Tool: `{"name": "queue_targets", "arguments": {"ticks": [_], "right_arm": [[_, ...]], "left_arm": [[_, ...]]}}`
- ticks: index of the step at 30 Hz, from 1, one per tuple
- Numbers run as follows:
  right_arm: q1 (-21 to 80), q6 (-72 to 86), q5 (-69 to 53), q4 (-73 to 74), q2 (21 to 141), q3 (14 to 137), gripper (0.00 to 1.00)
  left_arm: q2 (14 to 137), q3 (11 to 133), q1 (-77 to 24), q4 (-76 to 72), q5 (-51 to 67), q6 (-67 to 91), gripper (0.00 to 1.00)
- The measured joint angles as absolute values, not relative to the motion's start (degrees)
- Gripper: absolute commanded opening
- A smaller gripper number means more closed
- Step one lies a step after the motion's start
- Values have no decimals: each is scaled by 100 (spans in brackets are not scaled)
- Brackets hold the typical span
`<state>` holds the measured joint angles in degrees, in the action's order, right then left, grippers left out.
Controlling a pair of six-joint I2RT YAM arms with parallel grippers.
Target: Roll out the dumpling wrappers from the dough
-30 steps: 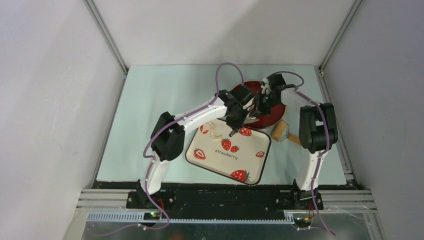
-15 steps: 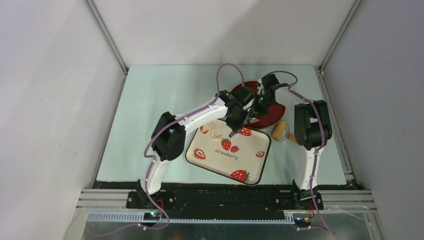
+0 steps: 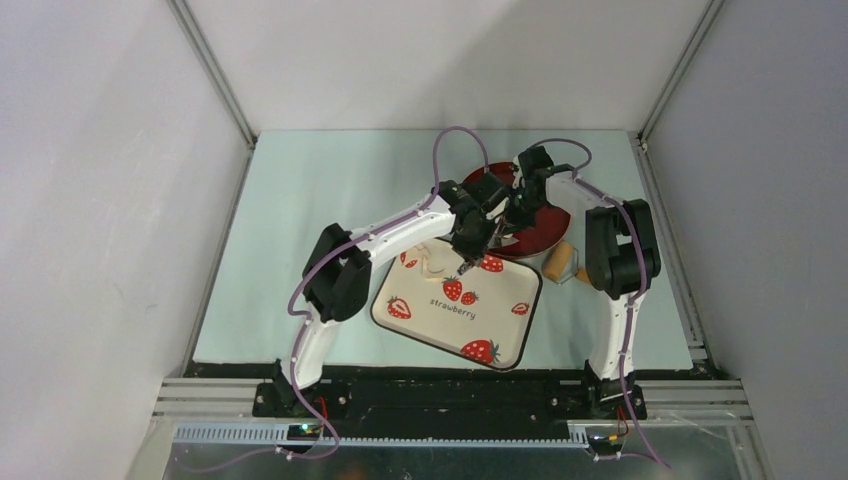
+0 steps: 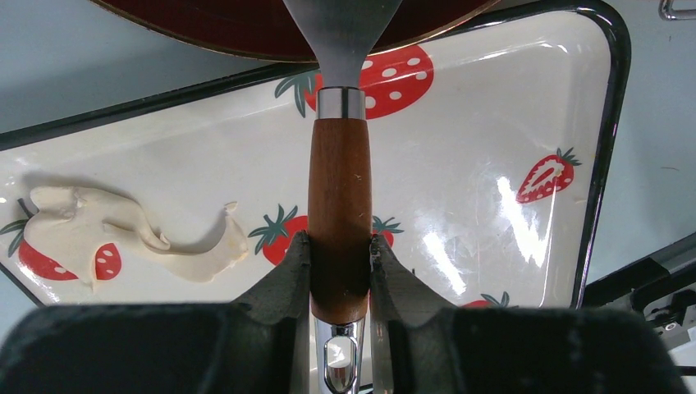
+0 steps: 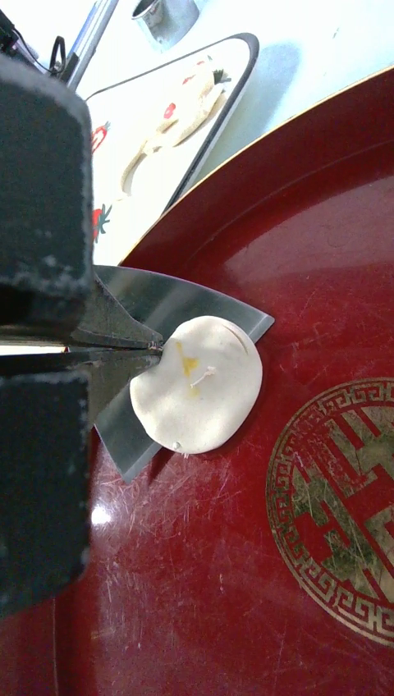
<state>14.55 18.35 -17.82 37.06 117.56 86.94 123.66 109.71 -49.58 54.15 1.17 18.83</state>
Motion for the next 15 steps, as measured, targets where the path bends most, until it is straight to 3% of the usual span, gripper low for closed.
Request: {"name": "queue_targets", "arguments": {"ticks": [15], "right_arm": [[1450, 1833, -1623, 3887, 11856, 8831, 0]], "left_arm": [[12258, 10969, -4958, 5531, -49, 1745, 0]]}}
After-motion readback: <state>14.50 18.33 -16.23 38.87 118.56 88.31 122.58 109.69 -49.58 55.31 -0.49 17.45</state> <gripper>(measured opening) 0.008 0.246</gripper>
